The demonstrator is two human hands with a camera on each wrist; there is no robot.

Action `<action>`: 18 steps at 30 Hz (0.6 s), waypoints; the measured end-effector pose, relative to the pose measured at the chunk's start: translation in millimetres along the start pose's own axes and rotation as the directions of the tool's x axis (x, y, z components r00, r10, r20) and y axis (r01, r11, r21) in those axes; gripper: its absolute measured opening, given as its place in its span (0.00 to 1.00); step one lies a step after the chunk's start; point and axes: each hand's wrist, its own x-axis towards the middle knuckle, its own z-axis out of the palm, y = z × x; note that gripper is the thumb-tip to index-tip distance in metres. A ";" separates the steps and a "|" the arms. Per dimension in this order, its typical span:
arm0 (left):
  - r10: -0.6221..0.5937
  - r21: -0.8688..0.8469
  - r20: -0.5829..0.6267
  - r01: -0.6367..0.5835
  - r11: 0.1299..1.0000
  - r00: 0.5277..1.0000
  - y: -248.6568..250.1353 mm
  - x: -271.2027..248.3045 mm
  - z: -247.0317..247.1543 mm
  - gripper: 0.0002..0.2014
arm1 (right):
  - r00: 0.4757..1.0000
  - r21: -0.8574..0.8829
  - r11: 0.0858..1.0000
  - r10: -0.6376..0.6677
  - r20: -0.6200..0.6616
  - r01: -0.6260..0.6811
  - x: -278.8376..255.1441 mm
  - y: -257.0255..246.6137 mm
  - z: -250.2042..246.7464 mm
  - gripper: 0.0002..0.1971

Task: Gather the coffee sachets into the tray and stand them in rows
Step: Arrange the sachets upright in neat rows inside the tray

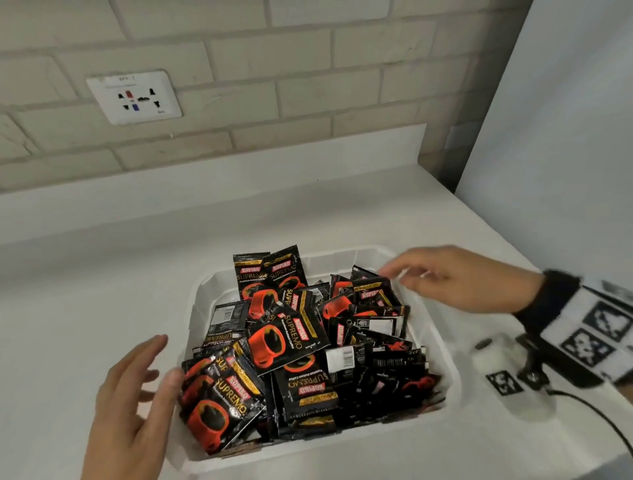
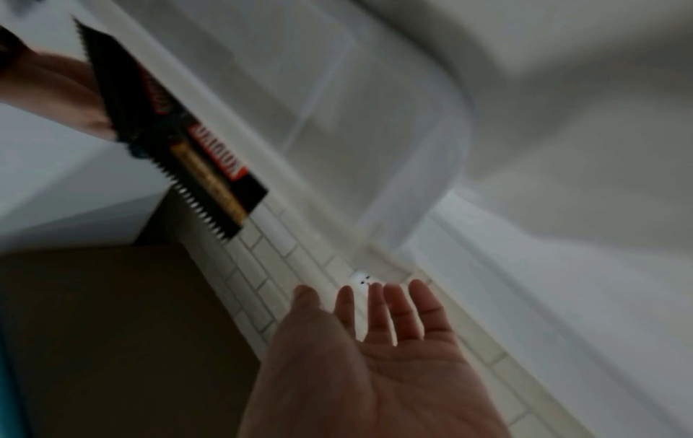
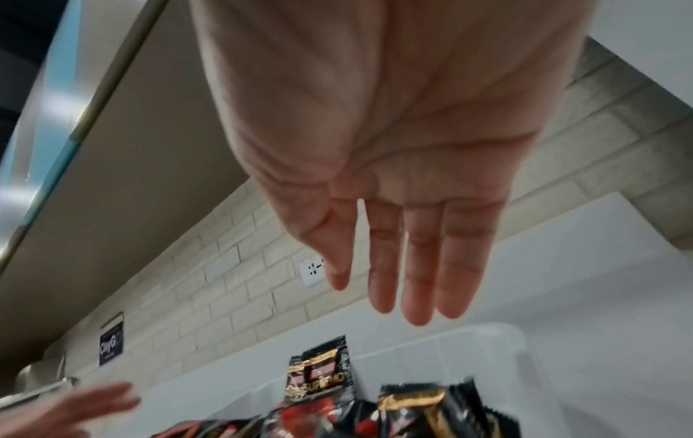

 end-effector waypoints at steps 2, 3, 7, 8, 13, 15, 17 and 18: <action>0.203 0.002 0.106 -0.205 0.979 0.973 15.4 3.5 -6.6 0.26 | 0.999 -0.067 0.997 0.043 -0.012 -0.044 19.8 0.1 -10.1 0.16; 0.287 0.037 0.172 -0.297 0.954 0.942 21.5 5.1 -5.6 0.30 | 0.997 -0.099 0.992 0.074 0.017 -0.072 31.7 -0.5 -12.5 0.16; 0.443 0.205 0.374 -0.539 0.817 0.815 21.5 1.5 1.2 0.28 | 0.946 -0.273 0.948 0.231 0.227 -0.166 73.9 -5.6 -3.5 0.22; 0.411 0.235 0.386 -0.519 0.822 0.826 17.0 -0.6 1.6 0.26 | 0.926 -0.316 0.933 0.263 0.271 -0.172 81.3 -8.5 1.5 0.24; 0.220 0.270 0.487 -0.385 0.883 0.846 -4.8 -21.1 7.0 0.26 | 0.892 -0.393 0.901 0.322 0.318 -0.185 100.9 -21.8 21.7 0.29; 0.179 0.256 0.495 -0.339 0.905 0.850 -6.5 -27.7 10.7 0.30 | 0.883 -0.388 0.898 0.343 0.320 -0.208 104.6 -23.5 27.3 0.31; 0.186 0.255 0.452 -0.327 0.910 0.872 -8.2 -31.1 14.1 0.34 | 0.863 -0.416 0.877 0.389 0.322 -0.240 105.6 -24.9 31.6 0.36; 0.187 0.264 0.423 -0.318 0.910 0.886 -7.1 -30.7 15.2 0.38 | 0.854 -0.429 0.870 0.402 0.329 -0.244 105.2 -24.9 33.2 0.38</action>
